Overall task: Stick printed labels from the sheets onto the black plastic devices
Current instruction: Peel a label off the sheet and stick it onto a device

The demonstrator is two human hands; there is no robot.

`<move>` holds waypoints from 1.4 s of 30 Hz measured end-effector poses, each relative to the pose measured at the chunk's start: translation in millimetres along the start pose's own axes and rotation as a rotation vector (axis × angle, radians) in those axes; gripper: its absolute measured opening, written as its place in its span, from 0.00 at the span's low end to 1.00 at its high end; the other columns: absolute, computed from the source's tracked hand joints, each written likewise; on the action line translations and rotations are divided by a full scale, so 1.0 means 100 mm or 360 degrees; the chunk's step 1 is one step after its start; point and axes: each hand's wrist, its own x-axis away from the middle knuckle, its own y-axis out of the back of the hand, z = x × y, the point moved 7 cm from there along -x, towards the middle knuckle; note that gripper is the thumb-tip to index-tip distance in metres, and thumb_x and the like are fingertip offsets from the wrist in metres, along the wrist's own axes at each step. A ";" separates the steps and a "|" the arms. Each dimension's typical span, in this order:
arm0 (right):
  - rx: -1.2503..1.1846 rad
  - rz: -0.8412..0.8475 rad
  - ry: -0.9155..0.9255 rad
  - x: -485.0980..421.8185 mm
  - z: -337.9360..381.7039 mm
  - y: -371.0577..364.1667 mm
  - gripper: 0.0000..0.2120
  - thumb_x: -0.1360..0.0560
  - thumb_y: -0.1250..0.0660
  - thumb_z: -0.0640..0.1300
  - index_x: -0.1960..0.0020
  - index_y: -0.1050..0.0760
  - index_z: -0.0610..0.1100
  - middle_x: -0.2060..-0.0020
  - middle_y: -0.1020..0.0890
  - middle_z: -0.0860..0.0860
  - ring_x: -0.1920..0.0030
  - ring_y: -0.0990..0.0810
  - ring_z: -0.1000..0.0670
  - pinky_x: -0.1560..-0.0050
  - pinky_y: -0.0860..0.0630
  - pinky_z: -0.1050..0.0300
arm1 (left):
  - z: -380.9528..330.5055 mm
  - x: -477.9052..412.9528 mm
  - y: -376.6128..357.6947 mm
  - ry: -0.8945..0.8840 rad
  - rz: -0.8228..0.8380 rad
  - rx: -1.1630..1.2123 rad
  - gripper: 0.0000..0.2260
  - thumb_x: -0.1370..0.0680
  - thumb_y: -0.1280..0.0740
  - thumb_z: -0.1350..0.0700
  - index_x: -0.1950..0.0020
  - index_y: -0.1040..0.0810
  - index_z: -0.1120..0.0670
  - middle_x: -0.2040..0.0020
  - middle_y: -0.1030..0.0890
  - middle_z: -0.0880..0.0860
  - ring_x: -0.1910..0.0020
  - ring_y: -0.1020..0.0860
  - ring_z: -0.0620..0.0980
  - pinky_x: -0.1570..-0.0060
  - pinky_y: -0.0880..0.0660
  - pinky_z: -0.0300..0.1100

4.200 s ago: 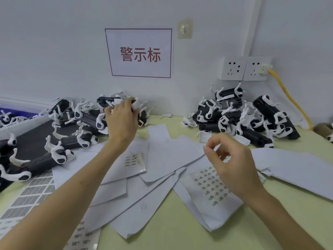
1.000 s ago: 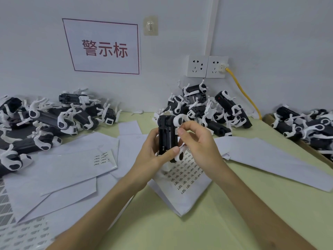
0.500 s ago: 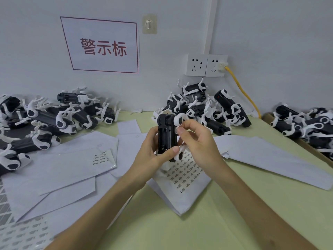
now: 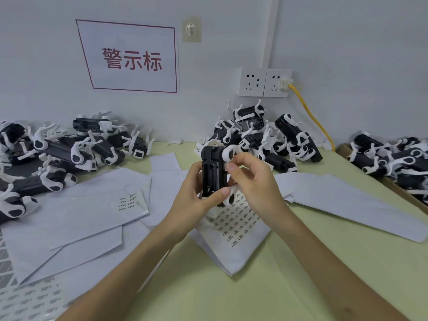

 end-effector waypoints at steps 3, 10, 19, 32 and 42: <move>0.0005 -0.0002 -0.0002 0.00 0.00 0.00 0.05 0.18 0.34 0.41 0.53 0.23 0.47 0.66 0.20 0.61 0.64 0.20 0.56 0.57 0.23 0.59 | 0.00 0.00 0.00 -0.0012 0.0002 -0.0028 0.24 0.26 0.26 0.54 0.32 0.28 0.52 0.45 0.18 0.55 0.42 0.19 0.53 0.52 0.22 0.37; 0.0024 -0.0003 -0.0005 0.00 -0.01 0.00 0.06 0.19 0.34 0.41 0.55 0.24 0.48 0.67 0.20 0.61 0.64 0.19 0.56 0.56 0.21 0.57 | -0.02 0.01 0.00 -0.0048 0.0022 -0.0077 0.21 0.23 0.26 0.61 0.33 0.28 0.53 0.50 0.19 0.49 0.50 0.20 0.43 0.55 0.22 0.34; -0.0121 -0.0025 -0.0083 -0.01 -0.09 0.03 0.06 0.21 0.30 0.37 0.57 0.23 0.38 0.69 0.19 0.53 0.66 0.19 0.56 0.59 0.22 0.63 | -0.01 0.02 -0.01 -0.0069 0.0044 -0.0127 0.22 0.23 0.26 0.60 0.32 0.29 0.53 0.49 0.18 0.50 0.50 0.21 0.45 0.56 0.22 0.36; -0.0296 -0.0060 -0.0225 -0.02 -0.19 0.09 0.13 0.25 0.25 0.43 0.63 0.25 0.39 0.71 0.19 0.48 0.68 0.19 0.53 0.55 0.20 0.52 | -0.01 0.01 0.01 -0.0074 0.0040 -0.0217 0.22 0.25 0.27 0.54 0.33 0.28 0.49 0.54 0.21 0.44 0.53 0.23 0.43 0.54 0.24 0.36; -0.0435 0.0009 -0.0301 0.01 -0.22 -0.04 0.09 0.24 0.28 0.51 0.47 0.17 0.48 0.53 0.14 0.50 0.50 0.15 0.50 0.43 0.20 0.54 | 0.03 0.00 -0.03 0.0067 0.0087 0.0119 0.22 0.22 0.32 0.53 0.28 0.27 0.54 0.35 0.19 0.53 0.33 0.22 0.51 0.33 0.26 0.48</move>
